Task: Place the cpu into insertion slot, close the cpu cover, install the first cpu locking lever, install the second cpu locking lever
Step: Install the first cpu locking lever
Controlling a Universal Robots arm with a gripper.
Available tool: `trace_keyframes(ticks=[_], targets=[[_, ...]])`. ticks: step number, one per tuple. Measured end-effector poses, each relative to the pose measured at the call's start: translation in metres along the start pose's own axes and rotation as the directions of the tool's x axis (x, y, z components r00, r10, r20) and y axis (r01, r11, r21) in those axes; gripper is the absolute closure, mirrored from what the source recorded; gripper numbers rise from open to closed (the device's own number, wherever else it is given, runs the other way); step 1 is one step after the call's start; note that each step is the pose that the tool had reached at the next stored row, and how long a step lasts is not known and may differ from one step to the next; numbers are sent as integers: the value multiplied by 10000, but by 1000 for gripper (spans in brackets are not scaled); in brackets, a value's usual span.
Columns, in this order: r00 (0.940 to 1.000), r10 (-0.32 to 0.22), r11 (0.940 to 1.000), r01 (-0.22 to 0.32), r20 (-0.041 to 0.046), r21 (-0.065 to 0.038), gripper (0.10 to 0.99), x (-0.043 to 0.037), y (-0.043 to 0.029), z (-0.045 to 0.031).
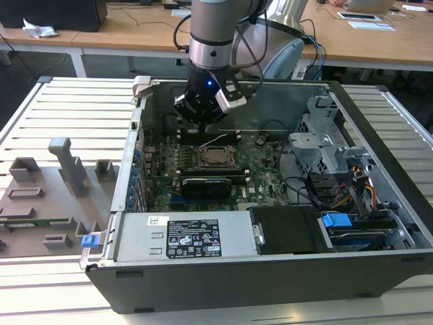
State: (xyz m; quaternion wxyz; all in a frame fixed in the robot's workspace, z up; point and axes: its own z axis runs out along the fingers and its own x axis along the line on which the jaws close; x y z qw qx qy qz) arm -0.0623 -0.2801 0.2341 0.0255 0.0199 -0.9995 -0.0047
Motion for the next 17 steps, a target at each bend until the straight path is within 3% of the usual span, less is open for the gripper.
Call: trace_keyframes(ticks=[6,17], targets=[[10000,1,10000,-1,0,-1,980,-34,9,76],[10000,1,10000,-1,-3,-2,980,-221,55,162]])
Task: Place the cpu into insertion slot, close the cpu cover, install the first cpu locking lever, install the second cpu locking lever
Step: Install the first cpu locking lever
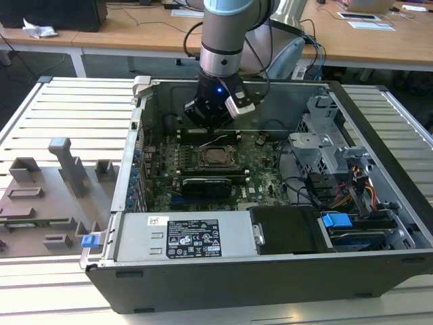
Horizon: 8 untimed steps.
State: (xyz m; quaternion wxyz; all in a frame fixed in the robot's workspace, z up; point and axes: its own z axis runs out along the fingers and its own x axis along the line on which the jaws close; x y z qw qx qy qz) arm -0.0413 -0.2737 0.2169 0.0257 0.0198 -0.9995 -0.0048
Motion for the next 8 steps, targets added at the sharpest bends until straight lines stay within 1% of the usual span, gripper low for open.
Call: trace_keyframes(ticks=[5,8], targets=[[10000,-1,10000,1,-4,2,980,-68,5,35],[10000,0,10000,0,-7,1,980,-127,2,73]])
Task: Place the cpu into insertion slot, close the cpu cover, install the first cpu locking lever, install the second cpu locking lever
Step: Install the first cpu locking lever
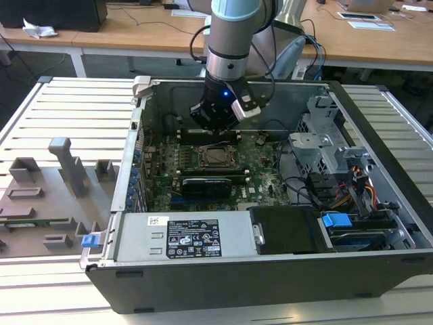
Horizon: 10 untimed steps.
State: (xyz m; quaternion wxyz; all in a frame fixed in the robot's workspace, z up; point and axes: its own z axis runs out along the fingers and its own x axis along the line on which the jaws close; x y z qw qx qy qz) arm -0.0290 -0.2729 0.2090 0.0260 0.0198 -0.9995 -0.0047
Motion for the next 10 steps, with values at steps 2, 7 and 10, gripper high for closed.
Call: trace_keyframes(ticks=[2,7,10], targets=[[10000,-1,10000,1,-1,0,980,-23,-1,13],[10000,0,10000,0,-2,0,980,-62,-3,44],[10000,0,10000,0,-2,0,980,-66,-3,50]])
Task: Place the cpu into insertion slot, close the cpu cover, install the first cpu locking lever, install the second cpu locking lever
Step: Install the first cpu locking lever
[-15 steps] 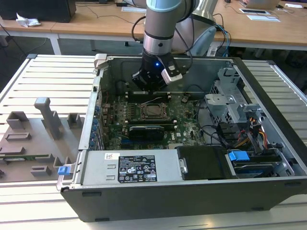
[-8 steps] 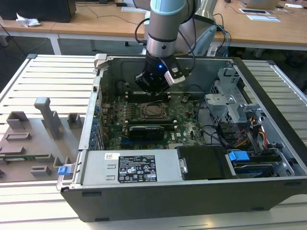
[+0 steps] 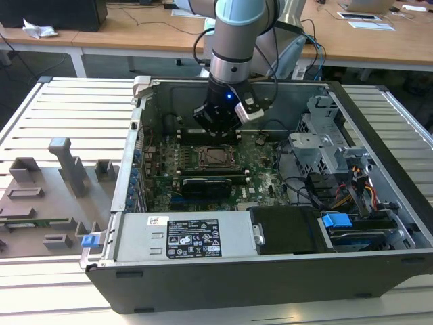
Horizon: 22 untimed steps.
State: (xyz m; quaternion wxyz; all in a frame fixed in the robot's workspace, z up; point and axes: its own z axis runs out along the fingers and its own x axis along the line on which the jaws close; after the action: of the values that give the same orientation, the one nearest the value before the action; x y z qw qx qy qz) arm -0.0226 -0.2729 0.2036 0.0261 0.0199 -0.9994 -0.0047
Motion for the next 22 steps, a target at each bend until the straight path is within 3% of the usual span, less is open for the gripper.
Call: trace_keyframes(ticks=[8,14,22], targets=[[10000,0,10000,0,-2,-6,980,-33,-2,21],[10000,-2,10000,2,-17,-33,980,-149,7,39],[10000,-1,10000,1,-15,-35,980,-147,13,-60]])
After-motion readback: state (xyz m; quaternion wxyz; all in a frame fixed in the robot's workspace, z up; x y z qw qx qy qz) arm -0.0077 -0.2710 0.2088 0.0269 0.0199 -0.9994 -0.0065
